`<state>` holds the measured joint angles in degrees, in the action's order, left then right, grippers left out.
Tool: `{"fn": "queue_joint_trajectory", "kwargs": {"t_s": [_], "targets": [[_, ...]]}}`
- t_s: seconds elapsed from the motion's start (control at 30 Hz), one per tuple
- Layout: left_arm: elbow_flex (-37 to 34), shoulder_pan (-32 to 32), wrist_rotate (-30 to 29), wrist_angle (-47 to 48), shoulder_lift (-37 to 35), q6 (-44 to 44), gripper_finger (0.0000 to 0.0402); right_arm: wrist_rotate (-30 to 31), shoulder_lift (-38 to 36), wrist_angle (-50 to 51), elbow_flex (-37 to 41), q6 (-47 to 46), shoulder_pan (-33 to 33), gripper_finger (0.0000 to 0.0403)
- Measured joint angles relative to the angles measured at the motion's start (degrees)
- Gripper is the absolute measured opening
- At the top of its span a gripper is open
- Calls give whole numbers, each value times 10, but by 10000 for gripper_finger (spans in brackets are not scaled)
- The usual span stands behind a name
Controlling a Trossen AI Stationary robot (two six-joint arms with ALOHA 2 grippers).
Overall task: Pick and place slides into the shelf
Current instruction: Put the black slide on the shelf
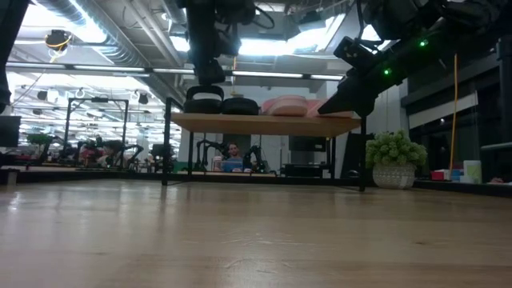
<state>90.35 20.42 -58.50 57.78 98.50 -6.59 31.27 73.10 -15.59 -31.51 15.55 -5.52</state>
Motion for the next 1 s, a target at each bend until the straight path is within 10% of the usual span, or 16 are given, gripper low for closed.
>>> {"fn": "queue_joint_trajectory", "kwargs": {"t_s": [1.0], "targets": [[0,34,23,-50,2,-48,6,0,0,0,0,0,0,14]]}}
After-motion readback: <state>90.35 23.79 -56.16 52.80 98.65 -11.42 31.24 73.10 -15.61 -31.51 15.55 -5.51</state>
